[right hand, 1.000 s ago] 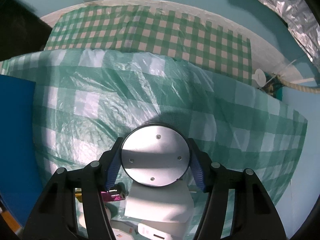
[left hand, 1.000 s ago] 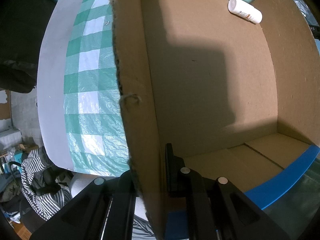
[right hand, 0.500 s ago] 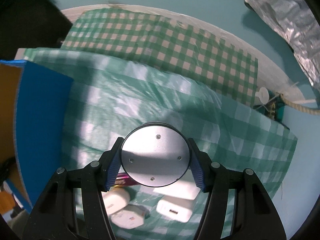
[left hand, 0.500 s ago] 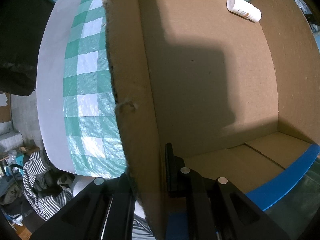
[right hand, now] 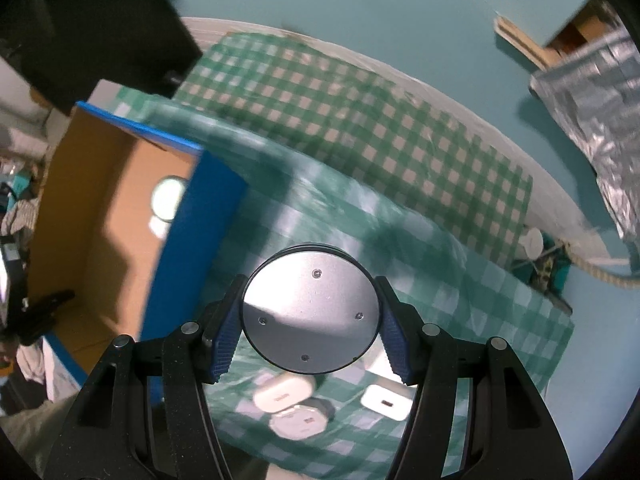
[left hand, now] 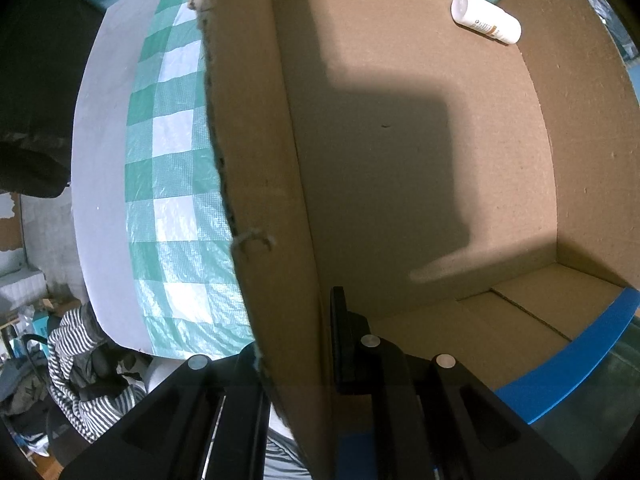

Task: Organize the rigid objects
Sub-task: 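Carry the white round container into the box and open the right gripper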

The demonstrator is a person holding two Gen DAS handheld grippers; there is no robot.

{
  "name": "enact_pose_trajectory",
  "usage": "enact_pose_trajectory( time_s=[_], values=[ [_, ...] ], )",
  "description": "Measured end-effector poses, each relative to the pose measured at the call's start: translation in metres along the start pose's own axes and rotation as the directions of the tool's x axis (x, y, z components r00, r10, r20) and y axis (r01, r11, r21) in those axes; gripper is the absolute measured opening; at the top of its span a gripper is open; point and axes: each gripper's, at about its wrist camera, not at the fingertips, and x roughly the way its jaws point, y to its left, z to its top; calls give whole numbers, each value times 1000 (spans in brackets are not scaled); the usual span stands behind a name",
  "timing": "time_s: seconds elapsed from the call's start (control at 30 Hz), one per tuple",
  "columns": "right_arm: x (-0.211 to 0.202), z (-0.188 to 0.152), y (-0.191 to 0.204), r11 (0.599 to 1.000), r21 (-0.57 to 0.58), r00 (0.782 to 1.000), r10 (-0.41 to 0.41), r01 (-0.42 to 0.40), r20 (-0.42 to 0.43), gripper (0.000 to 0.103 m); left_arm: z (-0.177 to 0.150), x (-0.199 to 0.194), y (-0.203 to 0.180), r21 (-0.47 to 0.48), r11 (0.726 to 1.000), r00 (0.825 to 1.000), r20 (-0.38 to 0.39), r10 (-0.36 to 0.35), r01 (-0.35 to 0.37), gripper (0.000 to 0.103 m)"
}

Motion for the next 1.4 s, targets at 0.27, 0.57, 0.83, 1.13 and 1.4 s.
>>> enact_pose_trajectory(
  time_s=[0.27, 0.57, 0.83, 1.13, 1.4],
  values=[
    [-4, 20, 43, 997, -76, 1000, 29, -28, 9, 62, -2, 2, 3, 3, 1000, 1000, -2, -5, 5, 8],
    [-2, 36, 95, 984, -170, 998, 62, -59, 8, 62, -2, 2, 3, 0, 1000, 1000, -3, -6, 6, 8],
    [13, 30, 130, 969, -236, 997, 70, -72, -19, 62, -5, 2, 3, -1, 1000, 1000, 2, -8, 8, 8],
    [39, 11, 154, 954, -284, 995, 77, -91, -58, 62, -7, 4, 2, 3, 1000, 1000, 9, -5, 5, 8],
    [62, -1, 164, 946, -314, 995, 53, -76, -82, 62, -8, 2, -2, 8, 1000, 1000, 13, 1, -1, 8]
  ],
)
